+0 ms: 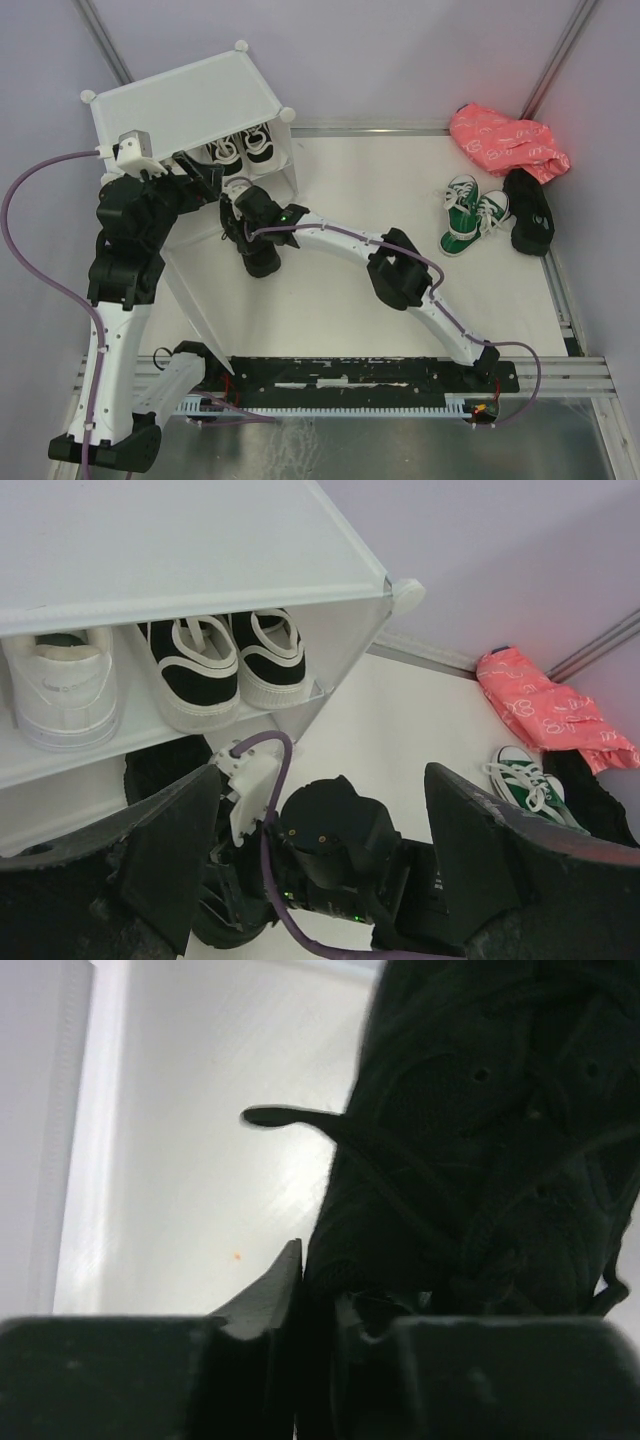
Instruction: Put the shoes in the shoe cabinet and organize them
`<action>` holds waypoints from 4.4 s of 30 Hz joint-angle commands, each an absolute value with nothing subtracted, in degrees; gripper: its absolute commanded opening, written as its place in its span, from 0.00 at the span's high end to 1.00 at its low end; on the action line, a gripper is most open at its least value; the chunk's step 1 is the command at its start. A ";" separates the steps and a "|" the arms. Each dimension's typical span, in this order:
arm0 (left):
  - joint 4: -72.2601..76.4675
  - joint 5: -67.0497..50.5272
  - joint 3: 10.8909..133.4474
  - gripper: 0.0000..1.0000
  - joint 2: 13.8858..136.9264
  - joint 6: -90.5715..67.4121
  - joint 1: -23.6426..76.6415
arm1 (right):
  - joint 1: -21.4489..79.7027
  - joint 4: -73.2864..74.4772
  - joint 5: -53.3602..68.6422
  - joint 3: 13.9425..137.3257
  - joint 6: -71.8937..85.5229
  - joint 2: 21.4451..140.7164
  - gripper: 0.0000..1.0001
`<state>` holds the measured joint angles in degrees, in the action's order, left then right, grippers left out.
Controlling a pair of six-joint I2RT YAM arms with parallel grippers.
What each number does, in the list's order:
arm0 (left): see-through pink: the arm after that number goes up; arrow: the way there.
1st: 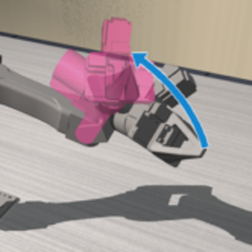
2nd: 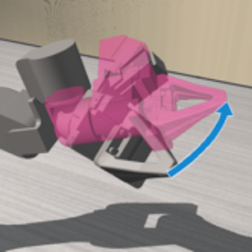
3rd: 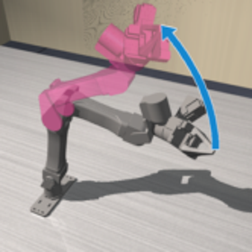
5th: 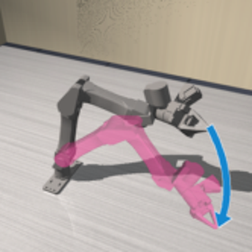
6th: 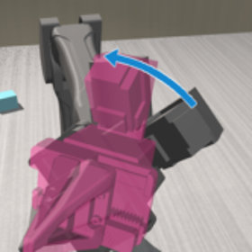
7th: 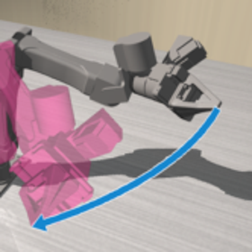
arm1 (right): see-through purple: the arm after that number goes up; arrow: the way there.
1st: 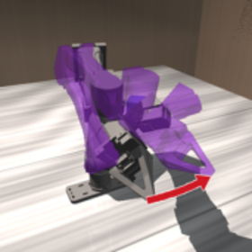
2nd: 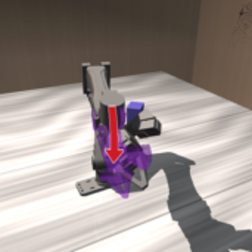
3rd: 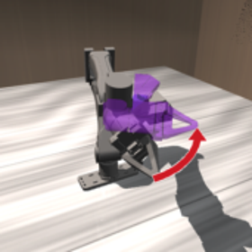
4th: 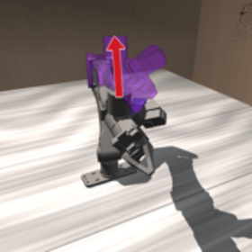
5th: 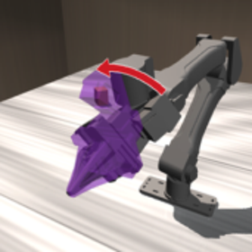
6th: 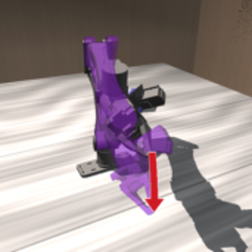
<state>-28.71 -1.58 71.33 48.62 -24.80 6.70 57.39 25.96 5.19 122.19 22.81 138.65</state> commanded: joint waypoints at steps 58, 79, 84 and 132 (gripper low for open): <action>-27.32 0.00 74.38 0.16 53.58 -22.77 7.34 | 54.29 13.60 16.97 129.84 30.98 141.21 0.88; -28.17 2.78 73.73 0.15 52.98 -20.47 9.82 | 56.14 3.82 6.43 124.89 26.61 136.77 0.01; -27.99 2.86 73.30 0.14 53.66 -20.24 9.76 | 56.41 5.55 11.19 116.16 21.07 128.14 0.01; -28.23 2.74 74.09 0.14 55.25 -19.99 9.83 | 63.10 -8.51 16.00 110.05 6.89 137.35 0.46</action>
<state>-30.33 2.92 72.90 55.24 -22.28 9.52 60.25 -6.50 13.17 106.13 8.62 138.52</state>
